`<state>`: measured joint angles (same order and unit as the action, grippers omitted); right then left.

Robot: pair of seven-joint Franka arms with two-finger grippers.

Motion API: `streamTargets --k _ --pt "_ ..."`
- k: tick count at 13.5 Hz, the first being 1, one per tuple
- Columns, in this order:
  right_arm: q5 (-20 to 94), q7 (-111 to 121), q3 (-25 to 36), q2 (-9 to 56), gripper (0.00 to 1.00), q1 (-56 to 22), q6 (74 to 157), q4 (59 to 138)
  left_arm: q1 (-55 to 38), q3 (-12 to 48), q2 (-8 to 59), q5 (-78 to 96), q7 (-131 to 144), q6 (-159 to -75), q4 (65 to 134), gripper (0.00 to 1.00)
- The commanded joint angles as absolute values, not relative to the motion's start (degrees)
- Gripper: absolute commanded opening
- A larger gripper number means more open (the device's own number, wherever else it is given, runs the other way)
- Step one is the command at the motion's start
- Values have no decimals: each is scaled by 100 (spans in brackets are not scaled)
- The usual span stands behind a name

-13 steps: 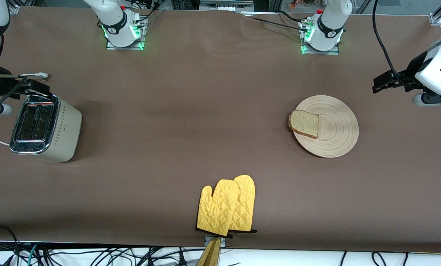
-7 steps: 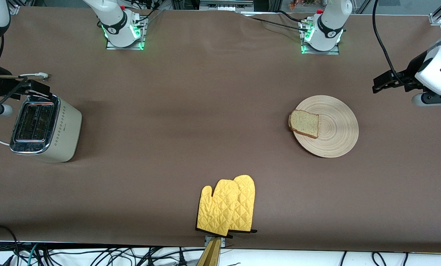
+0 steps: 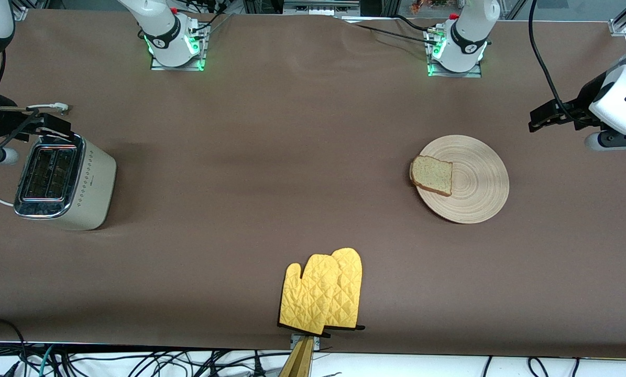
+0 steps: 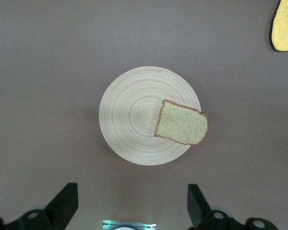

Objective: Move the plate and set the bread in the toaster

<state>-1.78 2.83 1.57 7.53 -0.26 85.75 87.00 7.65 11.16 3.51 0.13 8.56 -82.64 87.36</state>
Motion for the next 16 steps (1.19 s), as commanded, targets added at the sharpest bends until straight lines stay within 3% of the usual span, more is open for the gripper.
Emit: streamTargets --k 1,9,16 --pt "-202 316 158 800 100 -9 8508 8552 809 1125 264 132 888 -8341 8851 100" --pt "-202 299 149 800 100 -26 8490 8552 914 1107 334 141 782 -8604 8973 100" --pt "-202 316 158 809 100 -9 8517 8552 1099 879 404 141 221 -9587 9772 100"
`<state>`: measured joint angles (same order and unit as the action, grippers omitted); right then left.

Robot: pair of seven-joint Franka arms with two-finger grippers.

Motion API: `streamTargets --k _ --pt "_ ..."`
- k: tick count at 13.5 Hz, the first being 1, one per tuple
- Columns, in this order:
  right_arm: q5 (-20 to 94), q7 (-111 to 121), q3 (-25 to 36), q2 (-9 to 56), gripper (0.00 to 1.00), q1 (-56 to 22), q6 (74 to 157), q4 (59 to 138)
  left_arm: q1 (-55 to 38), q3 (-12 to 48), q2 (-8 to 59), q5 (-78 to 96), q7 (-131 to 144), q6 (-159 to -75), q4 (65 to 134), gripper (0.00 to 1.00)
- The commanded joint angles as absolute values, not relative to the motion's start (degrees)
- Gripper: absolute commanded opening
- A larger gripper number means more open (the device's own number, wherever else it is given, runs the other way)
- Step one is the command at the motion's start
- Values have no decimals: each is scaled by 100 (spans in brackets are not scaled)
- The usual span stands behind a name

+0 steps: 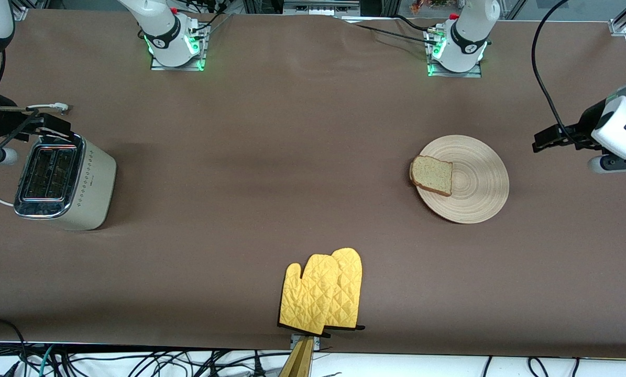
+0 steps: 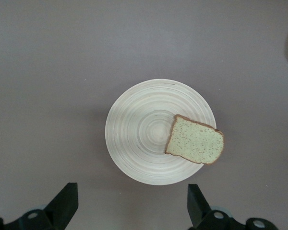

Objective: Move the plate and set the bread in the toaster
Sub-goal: 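Lower the left gripper to the wooden plate's rim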

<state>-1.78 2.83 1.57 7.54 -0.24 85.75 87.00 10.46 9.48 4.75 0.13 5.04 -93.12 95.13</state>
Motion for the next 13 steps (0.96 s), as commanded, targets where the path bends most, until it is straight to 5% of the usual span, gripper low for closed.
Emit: streamTargets --k 1,13 --pt "-202 316 158 826 100 -9 8499 8543 1099 809 439 149 185 -9745 9869 100" --pt "-202 316 158 826 100 -9 8499 8543 1677 211 1027 1430 -1852 -11241 10828 100"
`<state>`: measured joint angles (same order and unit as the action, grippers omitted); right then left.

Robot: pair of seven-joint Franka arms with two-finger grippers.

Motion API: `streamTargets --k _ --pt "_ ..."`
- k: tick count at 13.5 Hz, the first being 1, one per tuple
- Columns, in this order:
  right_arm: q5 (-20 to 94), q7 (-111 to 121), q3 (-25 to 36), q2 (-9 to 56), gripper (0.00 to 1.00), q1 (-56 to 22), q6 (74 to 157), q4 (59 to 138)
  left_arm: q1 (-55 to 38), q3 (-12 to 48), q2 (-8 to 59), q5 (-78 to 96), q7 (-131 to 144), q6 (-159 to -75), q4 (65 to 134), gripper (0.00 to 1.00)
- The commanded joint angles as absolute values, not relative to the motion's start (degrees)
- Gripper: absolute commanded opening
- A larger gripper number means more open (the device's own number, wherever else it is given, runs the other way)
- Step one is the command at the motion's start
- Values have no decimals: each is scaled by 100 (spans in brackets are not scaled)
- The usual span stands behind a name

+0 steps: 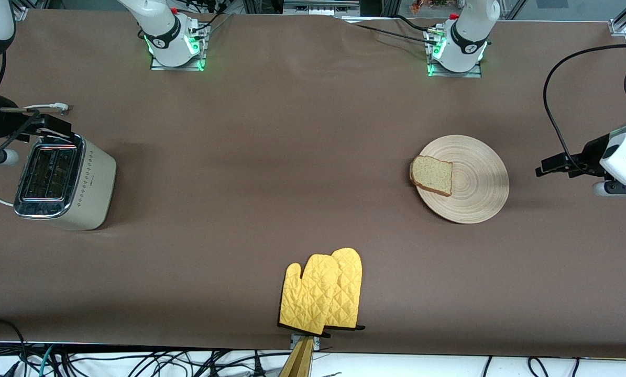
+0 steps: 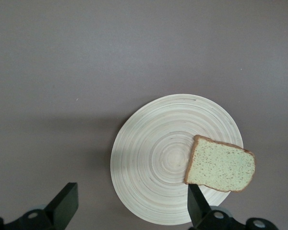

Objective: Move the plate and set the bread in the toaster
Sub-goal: 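Lower the left gripper to the wooden plate's rim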

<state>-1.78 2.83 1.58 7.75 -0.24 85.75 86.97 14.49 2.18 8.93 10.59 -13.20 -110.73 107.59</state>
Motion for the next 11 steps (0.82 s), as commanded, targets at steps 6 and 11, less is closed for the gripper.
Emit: streamTargets --k 6,11 --pt "-202 316 158 826 100 -17 8508 8543 2082 211 1827 2670 -3126 -11259 10854 100" --pt "-202 316 158 826 100 -9 8508 8543 2390 211 2354 3058 -4067 -11713 11029 100"
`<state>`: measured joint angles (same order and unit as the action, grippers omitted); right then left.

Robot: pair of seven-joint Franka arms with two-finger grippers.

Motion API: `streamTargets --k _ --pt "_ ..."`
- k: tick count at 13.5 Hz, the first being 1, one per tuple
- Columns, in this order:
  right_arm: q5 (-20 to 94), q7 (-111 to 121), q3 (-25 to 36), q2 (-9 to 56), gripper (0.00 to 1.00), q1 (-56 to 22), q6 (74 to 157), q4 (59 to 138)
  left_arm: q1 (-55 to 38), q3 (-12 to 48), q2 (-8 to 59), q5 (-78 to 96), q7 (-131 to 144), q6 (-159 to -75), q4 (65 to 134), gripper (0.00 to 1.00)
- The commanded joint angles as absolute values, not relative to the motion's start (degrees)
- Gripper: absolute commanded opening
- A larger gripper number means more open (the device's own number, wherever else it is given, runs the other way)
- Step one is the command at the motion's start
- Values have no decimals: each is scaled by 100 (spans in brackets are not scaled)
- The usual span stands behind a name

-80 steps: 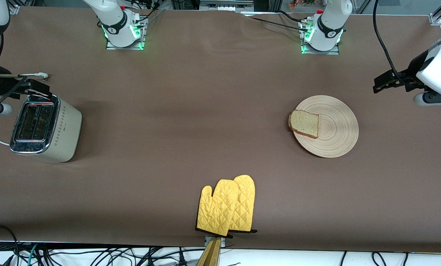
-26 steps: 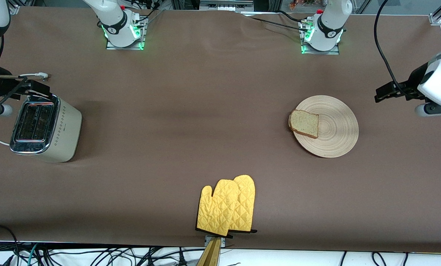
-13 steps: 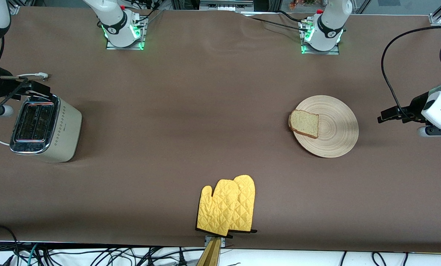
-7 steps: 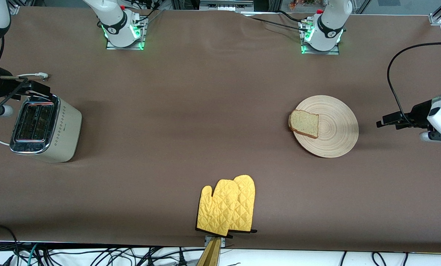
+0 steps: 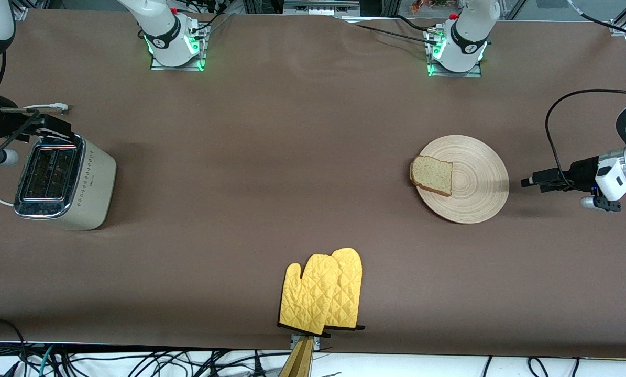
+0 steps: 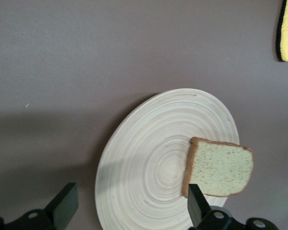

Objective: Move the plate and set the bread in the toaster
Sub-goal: 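Lower the left gripper to the wooden plate's rim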

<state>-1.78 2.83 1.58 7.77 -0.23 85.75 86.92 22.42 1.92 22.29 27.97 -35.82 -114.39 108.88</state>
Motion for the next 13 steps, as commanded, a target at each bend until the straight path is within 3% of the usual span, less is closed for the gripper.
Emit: streamTargets --k 1,9,13 --pt "-202 316 158 826 100 -9 8508 8543 2425 220 2425 3233 -4313 -11925 11213 100" --pt "-202 316 158 826 100 -9 8508 8543 2540 220 2742 4148 -5193 -11988 11698 100" --pt "-202 316 158 826 100 -9 8499 8543 2768 220 2804 4323 -5203 -11586 11777 100"
